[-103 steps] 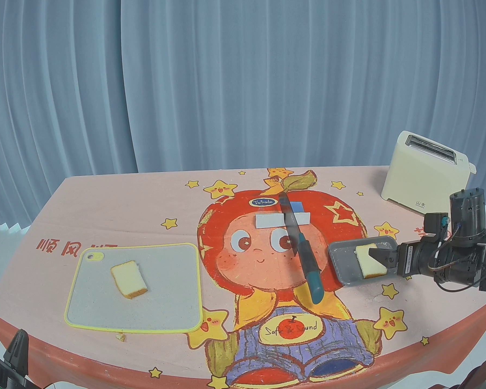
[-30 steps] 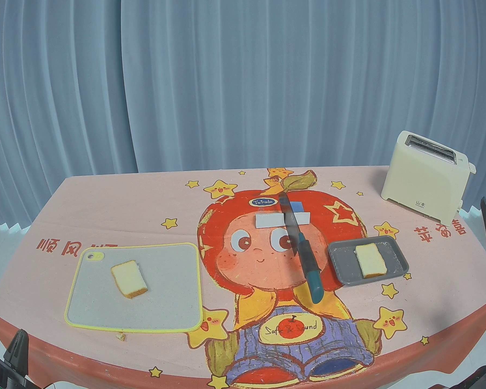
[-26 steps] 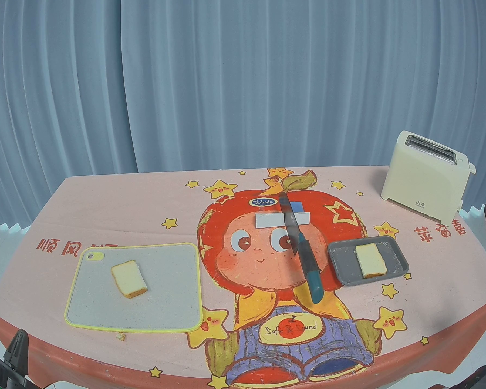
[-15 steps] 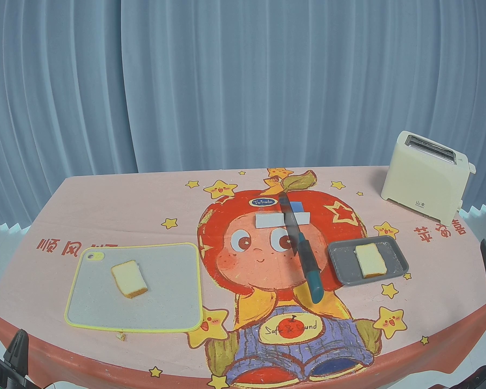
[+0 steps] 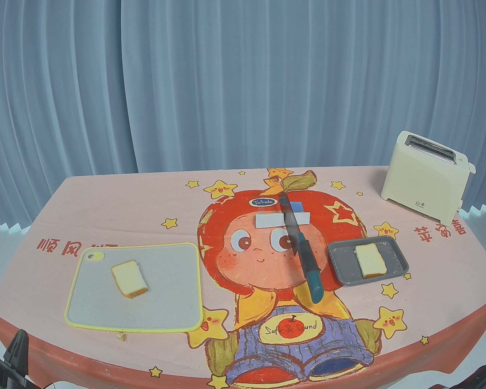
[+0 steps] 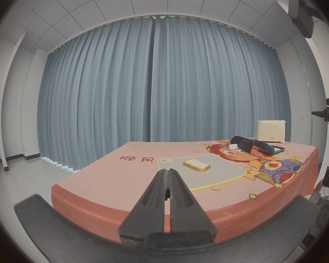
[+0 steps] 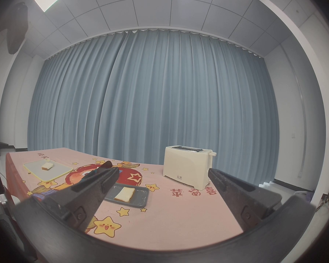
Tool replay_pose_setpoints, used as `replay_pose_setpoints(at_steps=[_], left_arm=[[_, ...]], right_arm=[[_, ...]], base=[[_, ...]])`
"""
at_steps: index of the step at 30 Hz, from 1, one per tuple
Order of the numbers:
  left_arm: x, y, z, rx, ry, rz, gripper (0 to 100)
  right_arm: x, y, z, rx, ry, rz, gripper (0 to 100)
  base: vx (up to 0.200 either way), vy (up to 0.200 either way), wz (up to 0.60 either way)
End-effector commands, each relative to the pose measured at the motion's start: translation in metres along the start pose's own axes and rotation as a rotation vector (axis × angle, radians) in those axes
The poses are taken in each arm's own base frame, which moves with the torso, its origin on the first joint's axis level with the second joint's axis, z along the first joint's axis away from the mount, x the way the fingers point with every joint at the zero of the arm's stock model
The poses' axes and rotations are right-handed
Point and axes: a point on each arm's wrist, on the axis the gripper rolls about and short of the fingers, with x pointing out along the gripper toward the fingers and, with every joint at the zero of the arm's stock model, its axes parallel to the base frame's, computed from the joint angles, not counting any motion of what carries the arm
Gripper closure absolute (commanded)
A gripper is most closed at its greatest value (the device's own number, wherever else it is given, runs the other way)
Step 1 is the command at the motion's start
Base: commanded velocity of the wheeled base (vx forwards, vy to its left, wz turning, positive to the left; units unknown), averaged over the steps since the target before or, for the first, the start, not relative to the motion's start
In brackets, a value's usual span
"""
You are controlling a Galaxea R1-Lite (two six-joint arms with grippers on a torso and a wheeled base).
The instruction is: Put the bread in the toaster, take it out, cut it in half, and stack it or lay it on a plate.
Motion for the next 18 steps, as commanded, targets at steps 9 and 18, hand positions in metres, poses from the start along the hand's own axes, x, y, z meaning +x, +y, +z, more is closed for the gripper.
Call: replay_pose_setpoints(at_steps=[9, 18], left_arm=[[0.0, 0.0, -0.005, -0.001, 0.001, 0.0, 100], [0.0, 0.0, -0.005, -0.001, 0.001, 0.001, 100]], right_arm=[[-0.019, 0.002, -0.022, -0.002, -0.048, 0.017, 0], [-0.025, 0.003, -0.041, -0.003, -0.042, 0.017, 0]], base=[[0.0, 0.0, 0.0], [0.0, 0.0, 0.0]])
